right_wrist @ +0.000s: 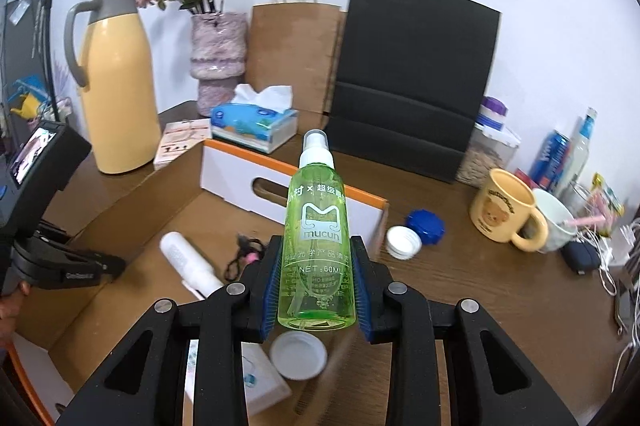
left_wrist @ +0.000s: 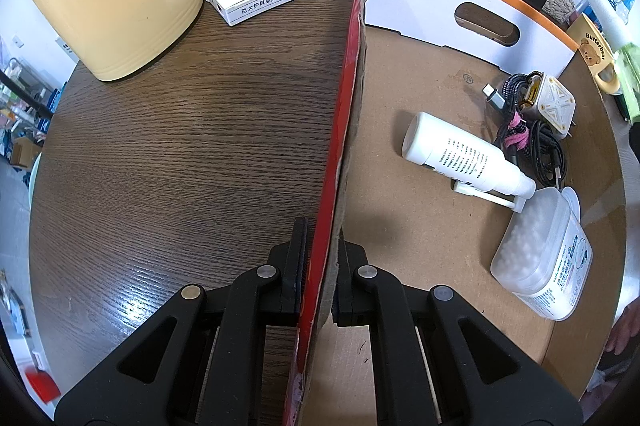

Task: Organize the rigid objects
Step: 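Carry the green spray bottle into the orange box and open the right gripper, then withdraw the right gripper from the box toward the blue bottle cap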

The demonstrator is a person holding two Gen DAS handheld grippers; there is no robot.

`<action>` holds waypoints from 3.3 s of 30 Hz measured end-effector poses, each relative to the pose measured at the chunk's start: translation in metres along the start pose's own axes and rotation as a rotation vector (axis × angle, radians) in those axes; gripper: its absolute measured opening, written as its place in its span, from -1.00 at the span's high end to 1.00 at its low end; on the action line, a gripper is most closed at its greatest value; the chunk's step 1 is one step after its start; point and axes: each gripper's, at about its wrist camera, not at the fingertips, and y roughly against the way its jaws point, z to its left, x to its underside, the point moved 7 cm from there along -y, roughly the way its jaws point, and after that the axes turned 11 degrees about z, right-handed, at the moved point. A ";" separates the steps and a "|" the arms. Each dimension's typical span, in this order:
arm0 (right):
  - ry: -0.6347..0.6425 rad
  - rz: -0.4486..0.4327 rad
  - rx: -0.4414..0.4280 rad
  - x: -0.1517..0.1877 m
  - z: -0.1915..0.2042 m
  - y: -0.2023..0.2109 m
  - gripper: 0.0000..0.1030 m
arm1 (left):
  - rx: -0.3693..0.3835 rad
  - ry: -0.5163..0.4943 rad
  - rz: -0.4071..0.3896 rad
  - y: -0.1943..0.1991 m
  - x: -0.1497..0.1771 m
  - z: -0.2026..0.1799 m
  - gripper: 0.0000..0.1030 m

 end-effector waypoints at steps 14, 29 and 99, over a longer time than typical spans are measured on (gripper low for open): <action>0.030 0.046 -0.017 -0.003 0.015 -0.013 0.33 | 0.000 0.000 0.000 0.000 0.000 0.001 0.92; 0.020 0.037 -0.002 -0.005 0.012 -0.006 -0.86 | 0.000 0.000 0.000 -0.001 0.000 0.000 0.92; -0.149 0.188 0.096 -0.017 -0.159 -0.117 -0.86 | 0.001 -0.001 0.001 0.000 0.001 0.001 0.92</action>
